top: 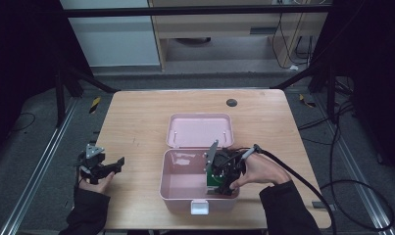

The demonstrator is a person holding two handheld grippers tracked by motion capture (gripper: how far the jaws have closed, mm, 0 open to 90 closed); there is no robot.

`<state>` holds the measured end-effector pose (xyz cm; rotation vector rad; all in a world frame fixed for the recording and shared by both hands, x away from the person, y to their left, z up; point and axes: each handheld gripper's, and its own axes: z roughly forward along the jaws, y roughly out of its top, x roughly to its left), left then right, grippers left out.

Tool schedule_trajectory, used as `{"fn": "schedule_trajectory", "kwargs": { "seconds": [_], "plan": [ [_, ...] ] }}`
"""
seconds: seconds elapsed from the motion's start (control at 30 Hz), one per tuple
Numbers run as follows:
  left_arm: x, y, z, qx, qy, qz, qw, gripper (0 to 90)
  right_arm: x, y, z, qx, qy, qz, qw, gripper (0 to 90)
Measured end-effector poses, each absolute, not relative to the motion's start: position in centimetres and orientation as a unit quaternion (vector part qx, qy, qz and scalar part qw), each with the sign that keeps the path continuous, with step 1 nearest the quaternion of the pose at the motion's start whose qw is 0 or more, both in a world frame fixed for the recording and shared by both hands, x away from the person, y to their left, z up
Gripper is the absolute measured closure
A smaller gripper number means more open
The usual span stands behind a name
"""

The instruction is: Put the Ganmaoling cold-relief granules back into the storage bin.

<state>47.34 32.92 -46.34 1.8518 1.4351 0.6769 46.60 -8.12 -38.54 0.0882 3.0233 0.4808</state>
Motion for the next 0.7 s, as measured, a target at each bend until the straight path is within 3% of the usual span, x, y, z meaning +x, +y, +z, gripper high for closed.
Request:
{"fn": "schedule_trajectory", "kwargs": {
  "seconds": [0.33,0.7],
  "plan": [
    [47.4,32.9,-46.4,0.713,0.552,0.259,0.344,20.6,47.2,-7.7,-39.6,0.031,0.99,0.135,0.035,14.1],
    [47.4,32.9,-46.4,0.713,0.553,0.257,0.345,20.6,46.8,-9.8,-36.0,0.063,0.973,0.21,0.072,12.6]
  ]
}}
